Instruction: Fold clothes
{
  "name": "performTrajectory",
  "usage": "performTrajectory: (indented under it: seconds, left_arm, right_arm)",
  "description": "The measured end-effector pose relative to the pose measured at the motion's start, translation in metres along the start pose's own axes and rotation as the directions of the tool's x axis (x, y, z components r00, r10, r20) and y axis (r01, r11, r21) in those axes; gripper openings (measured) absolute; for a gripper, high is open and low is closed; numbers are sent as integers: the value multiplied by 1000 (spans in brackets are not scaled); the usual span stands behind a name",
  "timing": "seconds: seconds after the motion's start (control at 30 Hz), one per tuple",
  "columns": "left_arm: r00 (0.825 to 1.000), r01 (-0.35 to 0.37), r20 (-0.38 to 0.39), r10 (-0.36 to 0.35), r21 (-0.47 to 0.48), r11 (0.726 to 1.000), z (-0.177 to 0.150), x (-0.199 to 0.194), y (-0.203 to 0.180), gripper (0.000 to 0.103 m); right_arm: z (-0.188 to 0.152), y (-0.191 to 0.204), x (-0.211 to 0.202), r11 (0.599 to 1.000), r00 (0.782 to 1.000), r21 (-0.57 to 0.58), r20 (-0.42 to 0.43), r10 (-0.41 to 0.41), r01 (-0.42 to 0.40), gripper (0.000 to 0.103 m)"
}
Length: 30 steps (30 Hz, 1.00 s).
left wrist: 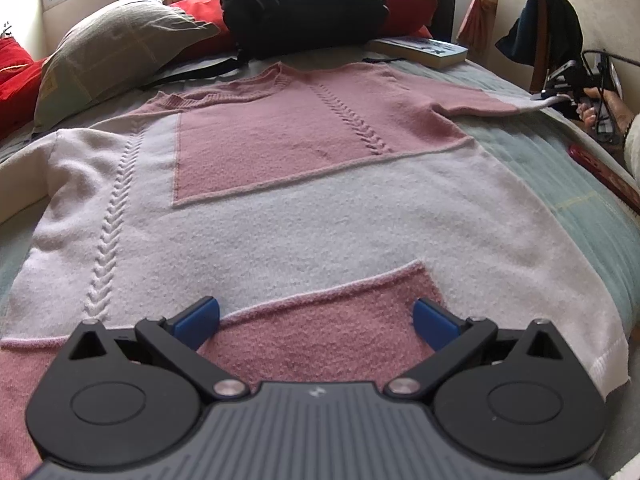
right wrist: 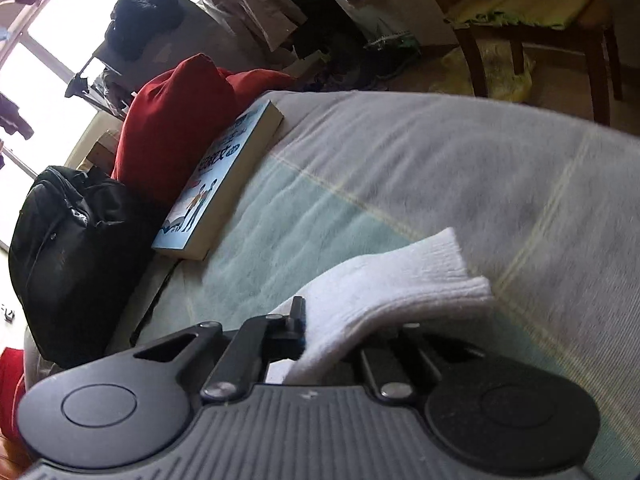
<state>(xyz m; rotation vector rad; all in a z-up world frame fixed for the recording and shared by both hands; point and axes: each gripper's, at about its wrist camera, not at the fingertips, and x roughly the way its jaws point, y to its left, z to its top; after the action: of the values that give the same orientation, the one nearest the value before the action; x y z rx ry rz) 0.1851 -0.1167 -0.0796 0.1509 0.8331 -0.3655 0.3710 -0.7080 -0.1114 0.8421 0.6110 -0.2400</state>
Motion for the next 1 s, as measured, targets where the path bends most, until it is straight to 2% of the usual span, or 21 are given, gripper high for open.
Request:
performTrajectory:
  seconds: [0.17, 0.2, 0.27, 0.37, 0.43, 0.5, 0.53, 0.63, 0.7, 0.8, 1.0]
  left_arm:
    - [1000, -2, 0, 2, 0, 1000, 0, -1, 0, 102]
    - [1000, -2, 0, 2, -1, 1000, 0, -1, -1, 102]
    - [1000, 0, 1, 0, -1, 1000, -1, -2, 0, 102]
    - [1000, 6, 0, -6, 2, 1000, -1, -2, 0, 102]
    - [1000, 8, 0, -8, 3, 1000, 0, -2, 1, 102]
    - [1000, 13, 1, -13, 3, 1000, 1, -3, 1, 102]
    - [1000, 18, 2, -18, 2, 1000, 2, -4, 2, 102]
    - [1000, 14, 18, -14, 1, 1000, 6, -9, 4, 102]
    - [999, -1, 33, 1, -4, 1000, 9, -13, 7, 102]
    - [999, -16, 43, 17, -18, 1000, 10, -18, 12, 102]
    - [998, -36, 45, 38, -44, 998, 5, -24, 28, 102]
  right_arm:
    - [13, 0, 0, 998, 999, -49, 11, -41, 42, 7]
    - [15, 0, 0, 997, 998, -61, 15, -56, 56, 13]
    - [20, -9, -4, 990, 992, -60, 34, -123, 125, 21]
    - [28, -32, -22, 970, 966, 2, 83, -243, 244, 21]
    - [32, -42, -37, 952, 946, 31, 109, -307, 305, 31]
    - [33, -37, -50, 947, 938, 16, 132, -320, 321, 61]
    - [32, -28, -53, 951, 943, -11, 134, -306, 310, 67]
    - [22, 14, -51, 966, 974, -139, 83, -210, 220, 86]
    - [2, 53, -40, 959, 988, -235, 32, -152, 156, 100]
    - [-36, 117, -19, 927, 995, -370, -57, -85, 58, 102]
    - [-114, 203, 33, 881, 972, -472, -215, -99, -15, 102]
